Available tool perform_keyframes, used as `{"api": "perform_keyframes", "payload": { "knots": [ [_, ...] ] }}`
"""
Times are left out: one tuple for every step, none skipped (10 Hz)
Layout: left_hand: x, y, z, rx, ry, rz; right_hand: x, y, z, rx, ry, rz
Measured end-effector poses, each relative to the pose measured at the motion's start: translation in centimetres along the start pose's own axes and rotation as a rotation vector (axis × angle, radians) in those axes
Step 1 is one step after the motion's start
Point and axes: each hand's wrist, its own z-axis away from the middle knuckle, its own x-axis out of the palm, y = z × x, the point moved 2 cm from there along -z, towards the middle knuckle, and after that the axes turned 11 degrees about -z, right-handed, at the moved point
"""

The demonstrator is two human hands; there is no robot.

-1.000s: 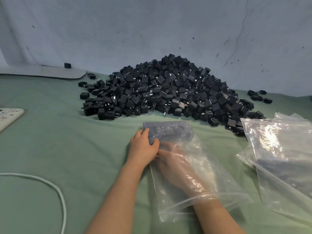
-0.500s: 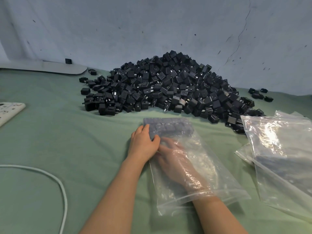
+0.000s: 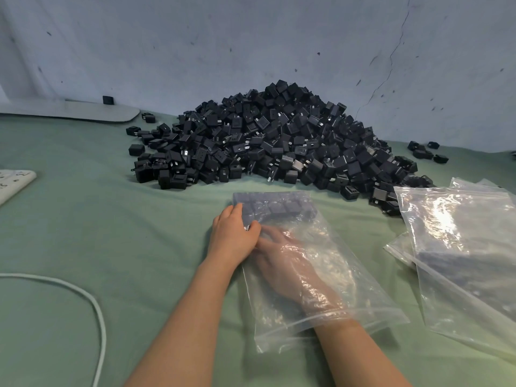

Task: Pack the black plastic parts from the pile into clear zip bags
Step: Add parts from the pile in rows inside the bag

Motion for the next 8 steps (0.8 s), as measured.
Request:
{"api": "perform_keyframes", "payload": {
  "knots": [
    [0.0,0.0,0.0,-0.003,0.004,0.004,-0.1,0.1,-0.3,0.145,-0.119,0.083],
    [-0.1,0.1,0.1,0.003,0.014,0.011,-0.6,0.1,-0.2,0.174,-0.202,0.326],
    [-0.1,0.1,0.2,0.007,0.021,0.013,0.3,0.1,-0.4,0.047,-0.111,0.259],
    [-0.2,0.1,0.2,0.0,0.021,0.024,0.7,-0.1,-0.3,-0.024,0.011,-0.17],
    [-0.1,0.1,0.2,-0.008,0.024,0.034,0.0,-0.7,-0.4,0.023,-0.048,-0.224],
    [-0.1,0.1,0.2,-0.008,0.025,0.028,-0.4,-0.3,-0.3,0.05,-0.16,-0.073],
    [-0.2,0.2,0.1,-0.007,0.03,0.024,-1.3,-0.9,0.1,0.131,-0.28,0.255],
    [-0.2,0.2,0.2,-0.013,0.028,0.03,-2.2,-2.6,1.3,0.197,-0.373,0.389]
  ]
}}
